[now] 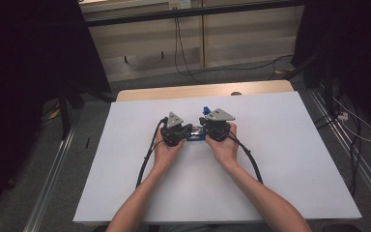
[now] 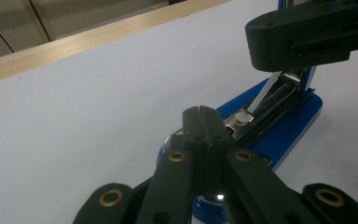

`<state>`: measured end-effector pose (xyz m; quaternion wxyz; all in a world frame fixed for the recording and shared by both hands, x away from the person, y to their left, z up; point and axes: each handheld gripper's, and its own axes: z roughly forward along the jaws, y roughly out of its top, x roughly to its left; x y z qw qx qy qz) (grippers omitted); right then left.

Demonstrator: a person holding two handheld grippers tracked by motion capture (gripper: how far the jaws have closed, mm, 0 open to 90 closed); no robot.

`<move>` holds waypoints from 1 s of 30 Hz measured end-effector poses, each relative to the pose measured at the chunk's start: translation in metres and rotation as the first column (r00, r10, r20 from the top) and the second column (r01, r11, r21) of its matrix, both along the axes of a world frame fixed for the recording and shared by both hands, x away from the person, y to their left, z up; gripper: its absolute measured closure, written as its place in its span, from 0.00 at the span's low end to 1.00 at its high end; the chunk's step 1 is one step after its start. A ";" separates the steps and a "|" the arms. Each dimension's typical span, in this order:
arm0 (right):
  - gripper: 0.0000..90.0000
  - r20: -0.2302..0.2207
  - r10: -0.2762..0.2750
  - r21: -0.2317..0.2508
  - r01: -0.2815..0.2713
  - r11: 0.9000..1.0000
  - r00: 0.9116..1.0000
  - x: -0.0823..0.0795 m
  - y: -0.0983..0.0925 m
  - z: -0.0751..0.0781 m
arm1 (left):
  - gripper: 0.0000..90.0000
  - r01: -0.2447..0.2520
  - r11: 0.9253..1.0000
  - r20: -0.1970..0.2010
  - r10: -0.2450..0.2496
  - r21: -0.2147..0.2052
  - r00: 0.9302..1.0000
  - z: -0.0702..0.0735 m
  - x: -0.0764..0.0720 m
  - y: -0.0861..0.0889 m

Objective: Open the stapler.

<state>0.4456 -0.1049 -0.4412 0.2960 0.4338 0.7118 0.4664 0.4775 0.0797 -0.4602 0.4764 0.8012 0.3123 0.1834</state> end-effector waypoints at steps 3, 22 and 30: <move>1.00 0.000 -0.002 0.001 0.002 1.000 1.000 -0.001 0.000 0.000 | 1.00 0.000 1.000 0.001 0.000 0.001 1.000 0.000 0.000 0.000; 1.00 -0.002 -0.029 0.026 0.029 0.999 1.000 -0.002 -0.016 0.005 | 1.00 0.001 1.000 -0.001 -0.001 -0.001 1.000 0.000 0.000 0.000; 1.00 0.000 -0.034 0.039 0.034 0.999 0.999 -0.003 -0.018 0.005 | 1.00 0.001 1.000 -0.001 -0.001 0.000 1.000 0.000 0.000 0.000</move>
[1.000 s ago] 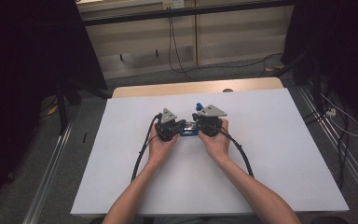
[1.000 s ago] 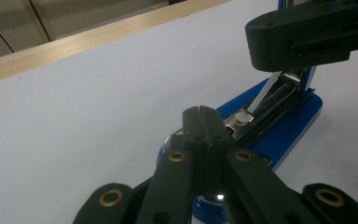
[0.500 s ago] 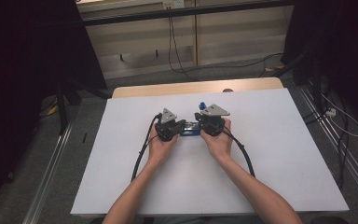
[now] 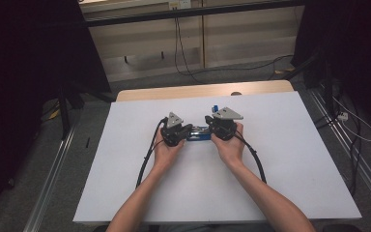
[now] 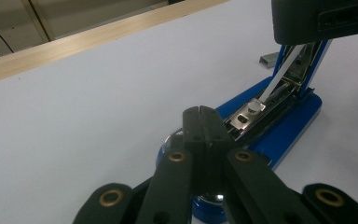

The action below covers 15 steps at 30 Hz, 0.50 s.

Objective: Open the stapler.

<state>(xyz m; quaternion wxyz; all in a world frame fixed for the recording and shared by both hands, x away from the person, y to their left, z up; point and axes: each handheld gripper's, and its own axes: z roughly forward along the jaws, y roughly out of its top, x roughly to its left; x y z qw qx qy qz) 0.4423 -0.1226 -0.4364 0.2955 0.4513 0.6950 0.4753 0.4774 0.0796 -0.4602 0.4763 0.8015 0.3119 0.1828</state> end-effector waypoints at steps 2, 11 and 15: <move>1.00 0.000 -0.004 0.002 0.004 1.000 1.000 0.000 -0.002 0.000 | 1.00 0.000 1.000 -0.001 0.000 0.000 1.000 0.000 0.000 0.000; 1.00 0.016 -0.027 0.014 0.027 1.000 0.999 -0.001 -0.017 0.002 | 1.00 0.002 1.000 -0.003 -0.002 -0.001 1.000 0.000 0.000 0.000; 1.00 0.023 -0.028 -0.002 0.028 1.000 0.999 -0.002 -0.020 0.002 | 1.00 0.000 1.000 0.000 0.000 0.000 1.000 0.000 0.000 0.000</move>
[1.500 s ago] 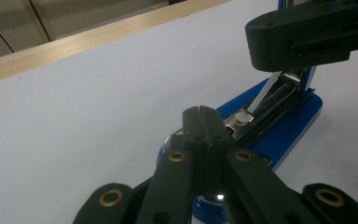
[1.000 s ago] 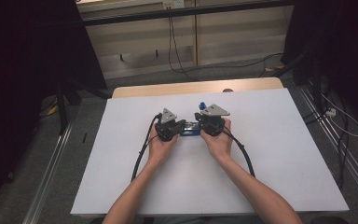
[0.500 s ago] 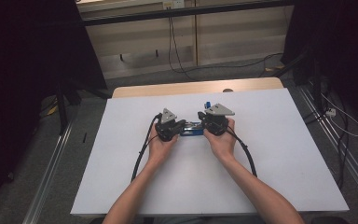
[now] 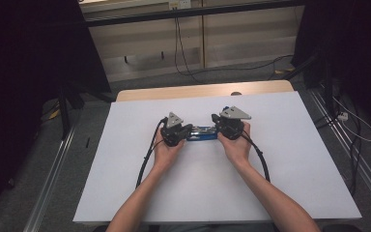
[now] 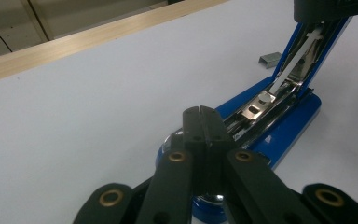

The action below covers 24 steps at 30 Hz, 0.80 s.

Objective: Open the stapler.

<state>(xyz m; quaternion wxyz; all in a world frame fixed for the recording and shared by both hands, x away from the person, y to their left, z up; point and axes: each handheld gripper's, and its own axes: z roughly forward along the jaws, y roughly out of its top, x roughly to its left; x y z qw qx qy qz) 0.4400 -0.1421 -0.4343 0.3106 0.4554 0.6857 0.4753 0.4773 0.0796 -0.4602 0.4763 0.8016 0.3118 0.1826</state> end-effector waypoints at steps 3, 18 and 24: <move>1.00 0.001 -0.001 0.005 0.001 1.000 1.000 0.000 -0.001 0.001 | 1.00 0.001 1.000 -0.001 -0.001 -0.001 1.000 0.000 0.000 0.000; 1.00 0.015 -0.064 0.031 0.064 0.997 0.998 -0.004 -0.037 0.007 | 1.00 0.003 1.000 0.000 -0.003 0.001 1.000 0.000 0.000 0.000; 1.00 0.008 -0.062 0.010 0.061 0.998 0.998 -0.004 -0.041 0.004 | 1.00 0.005 1.000 -0.005 -0.005 -0.003 1.000 0.000 0.000 0.001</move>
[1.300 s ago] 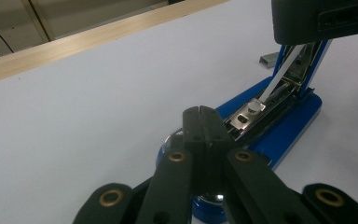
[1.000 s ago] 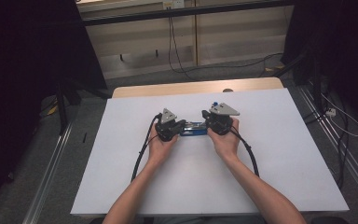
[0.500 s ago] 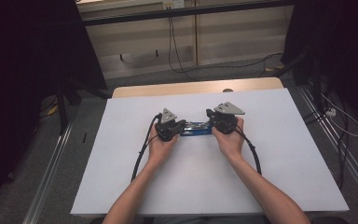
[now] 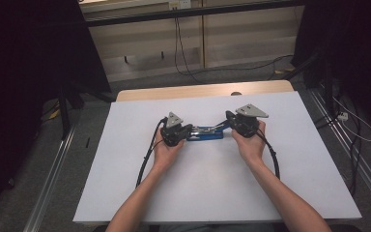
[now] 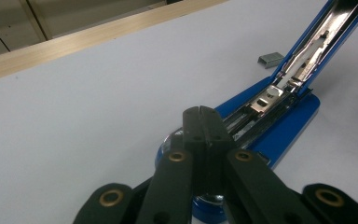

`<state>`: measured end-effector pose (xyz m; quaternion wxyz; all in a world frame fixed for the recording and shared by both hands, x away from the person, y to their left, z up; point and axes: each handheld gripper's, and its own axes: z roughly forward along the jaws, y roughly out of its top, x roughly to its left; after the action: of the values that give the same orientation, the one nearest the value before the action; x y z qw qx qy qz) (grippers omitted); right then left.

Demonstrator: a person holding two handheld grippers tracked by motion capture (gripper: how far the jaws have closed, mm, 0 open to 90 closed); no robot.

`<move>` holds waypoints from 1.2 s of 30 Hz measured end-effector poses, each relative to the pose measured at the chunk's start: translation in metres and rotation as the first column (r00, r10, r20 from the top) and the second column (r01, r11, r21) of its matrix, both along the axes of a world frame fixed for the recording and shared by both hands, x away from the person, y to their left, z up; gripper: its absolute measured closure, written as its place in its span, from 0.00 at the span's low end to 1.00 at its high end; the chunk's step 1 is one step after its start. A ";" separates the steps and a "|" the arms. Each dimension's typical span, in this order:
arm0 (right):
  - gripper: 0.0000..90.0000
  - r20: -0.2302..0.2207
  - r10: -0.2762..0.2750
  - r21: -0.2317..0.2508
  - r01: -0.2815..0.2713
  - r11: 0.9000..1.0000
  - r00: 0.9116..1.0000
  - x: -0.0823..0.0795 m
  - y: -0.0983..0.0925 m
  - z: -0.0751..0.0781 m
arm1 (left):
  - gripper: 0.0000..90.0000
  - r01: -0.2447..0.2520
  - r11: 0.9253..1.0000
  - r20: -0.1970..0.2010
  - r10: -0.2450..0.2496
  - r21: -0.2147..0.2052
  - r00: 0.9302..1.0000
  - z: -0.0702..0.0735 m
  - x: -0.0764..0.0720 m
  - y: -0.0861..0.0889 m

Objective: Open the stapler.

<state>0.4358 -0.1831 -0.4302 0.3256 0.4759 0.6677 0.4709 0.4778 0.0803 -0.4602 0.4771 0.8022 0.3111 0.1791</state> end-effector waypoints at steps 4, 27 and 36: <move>1.00 -0.007 -0.004 -0.002 0.004 1.000 1.000 0.000 -0.005 -0.003 | 1.00 0.000 1.000 0.000 0.000 0.001 1.000 0.000 0.000 0.000; 1.00 -0.044 0.013 -0.059 -0.015 0.998 0.999 -0.002 -0.018 -0.012 | 1.00 0.001 1.000 0.001 -0.001 0.001 1.000 0.000 0.000 0.000; 1.00 -0.072 0.025 -0.076 -0.031 0.997 0.997 -0.001 -0.015 -0.017 | 1.00 -0.001 1.000 0.008 0.001 0.006 1.000 0.000 -0.001 0.000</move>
<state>0.4349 -0.1978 -0.4471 0.3131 0.4701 0.7031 0.4321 0.4773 0.0799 -0.4602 0.4760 0.8027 0.3091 0.1834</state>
